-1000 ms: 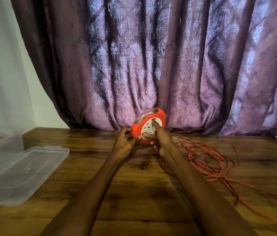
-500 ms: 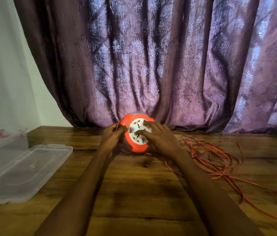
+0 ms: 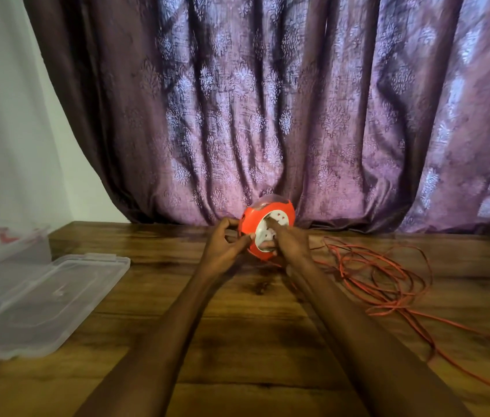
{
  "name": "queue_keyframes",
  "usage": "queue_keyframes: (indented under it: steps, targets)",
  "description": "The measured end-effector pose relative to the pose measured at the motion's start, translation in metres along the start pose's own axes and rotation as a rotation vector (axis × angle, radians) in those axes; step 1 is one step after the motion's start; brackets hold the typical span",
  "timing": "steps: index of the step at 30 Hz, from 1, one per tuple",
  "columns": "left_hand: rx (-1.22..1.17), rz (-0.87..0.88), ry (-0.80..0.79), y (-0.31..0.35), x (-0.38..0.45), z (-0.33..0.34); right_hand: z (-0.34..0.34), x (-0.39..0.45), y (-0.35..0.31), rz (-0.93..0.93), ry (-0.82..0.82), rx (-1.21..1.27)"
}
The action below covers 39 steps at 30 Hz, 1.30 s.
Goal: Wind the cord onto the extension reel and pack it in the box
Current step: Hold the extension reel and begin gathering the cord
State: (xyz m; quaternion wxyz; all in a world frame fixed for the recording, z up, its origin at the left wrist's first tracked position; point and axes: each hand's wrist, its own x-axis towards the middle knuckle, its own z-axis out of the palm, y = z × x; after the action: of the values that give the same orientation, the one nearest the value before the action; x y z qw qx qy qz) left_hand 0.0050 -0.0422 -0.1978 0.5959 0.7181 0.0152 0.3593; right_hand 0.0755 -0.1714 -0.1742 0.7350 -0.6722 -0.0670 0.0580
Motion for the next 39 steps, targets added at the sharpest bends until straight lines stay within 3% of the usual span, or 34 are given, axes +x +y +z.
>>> queue_keyframes:
  steps: [2, 6, 8, 11, 12, 14, 19, 27, 34, 39]
  targets:
    - [-0.003, 0.000, 0.005, -0.001, -0.002, 0.003, 0.001, 0.002, 0.000, 0.130, -0.006, 0.153]
    - [-0.117, -0.042, 0.092, 0.001, 0.000, 0.002, -0.005, 0.002, 0.000, -0.001, -0.030, 0.051]
    - [-0.250, -0.107, 0.147, 0.003, 0.003, -0.003, -0.016, 0.002, 0.000, -0.253, 0.001, -0.285]
    - [-0.313, -0.163, 0.171, 0.004, 0.010, -0.014, -0.033, 0.004, 0.004, -0.918, 0.095, -0.926]
    - [-0.297, -0.170, 0.171, 0.004, 0.012, -0.017, -0.036, 0.004, 0.004, -1.089, 0.046, -1.034]
    - [-0.269, -0.188, 0.162, 0.002, 0.015, -0.022, -0.035, 0.002, 0.002, -1.245, -0.088, -1.213]
    - [-0.217, -0.208, 0.128, 0.002, 0.018, -0.030, -0.025, -0.008, -0.008, -1.276, -0.176, -1.514]
    - [-0.140, -0.098, 0.070, 0.010, 0.019, -0.028, -0.025, -0.006, -0.009, -1.322, -0.080, -1.584]
    - [-0.045, 0.006, 0.085, 0.013, 0.017, -0.013, -0.025, -0.002, -0.004, -1.212, 0.188, -1.426]
    - [-0.110, 0.009, 0.100, 0.011, 0.009, 0.001, -0.014, -0.011, -0.013, -0.886, 0.246, -1.097]
